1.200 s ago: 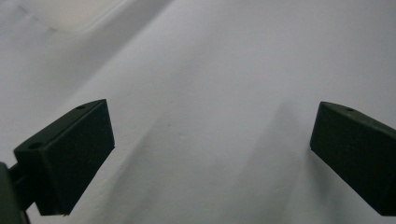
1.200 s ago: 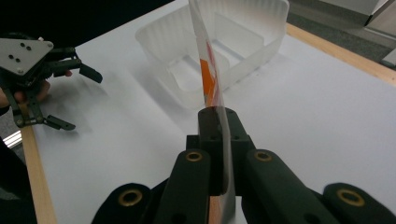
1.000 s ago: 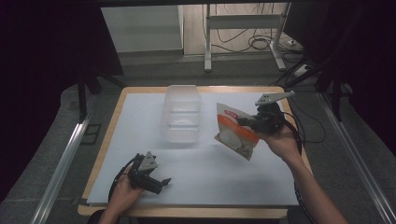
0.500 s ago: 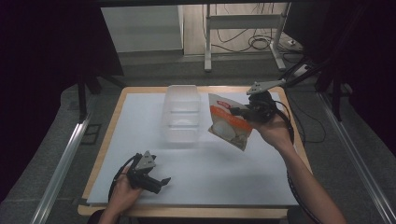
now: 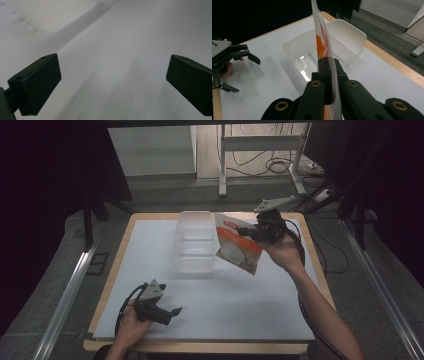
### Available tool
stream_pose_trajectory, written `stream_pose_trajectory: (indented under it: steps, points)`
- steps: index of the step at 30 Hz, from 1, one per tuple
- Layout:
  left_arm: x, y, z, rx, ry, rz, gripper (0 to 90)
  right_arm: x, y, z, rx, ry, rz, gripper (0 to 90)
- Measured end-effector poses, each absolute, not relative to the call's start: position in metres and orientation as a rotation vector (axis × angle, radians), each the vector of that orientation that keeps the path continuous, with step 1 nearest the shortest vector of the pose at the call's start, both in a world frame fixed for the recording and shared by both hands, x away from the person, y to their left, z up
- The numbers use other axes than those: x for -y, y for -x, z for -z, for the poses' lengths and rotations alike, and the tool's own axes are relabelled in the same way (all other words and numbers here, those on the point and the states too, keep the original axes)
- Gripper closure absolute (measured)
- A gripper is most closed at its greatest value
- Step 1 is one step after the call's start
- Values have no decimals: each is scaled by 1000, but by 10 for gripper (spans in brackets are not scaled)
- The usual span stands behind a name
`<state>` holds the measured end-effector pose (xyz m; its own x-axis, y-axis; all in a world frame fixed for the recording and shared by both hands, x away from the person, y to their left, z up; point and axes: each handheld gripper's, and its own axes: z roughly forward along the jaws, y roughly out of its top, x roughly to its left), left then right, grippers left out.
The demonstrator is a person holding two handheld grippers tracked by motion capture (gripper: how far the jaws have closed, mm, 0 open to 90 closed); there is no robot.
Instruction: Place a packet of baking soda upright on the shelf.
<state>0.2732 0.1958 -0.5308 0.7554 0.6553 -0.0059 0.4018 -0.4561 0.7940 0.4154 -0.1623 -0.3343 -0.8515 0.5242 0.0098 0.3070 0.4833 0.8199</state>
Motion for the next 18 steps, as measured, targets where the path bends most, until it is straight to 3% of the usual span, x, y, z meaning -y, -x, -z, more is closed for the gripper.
stream_pose_trajectory:
  steps: [9, 18]
  points:
    - [-204, -272, 528, -799, -2003, -406, 0, 146, -424, 328, -2494, -691, -1306, 891]
    - [-202, -274, 529, -829, -2022, -336, 0, 120, -435, 330, -2515, -663, -1326, 892]
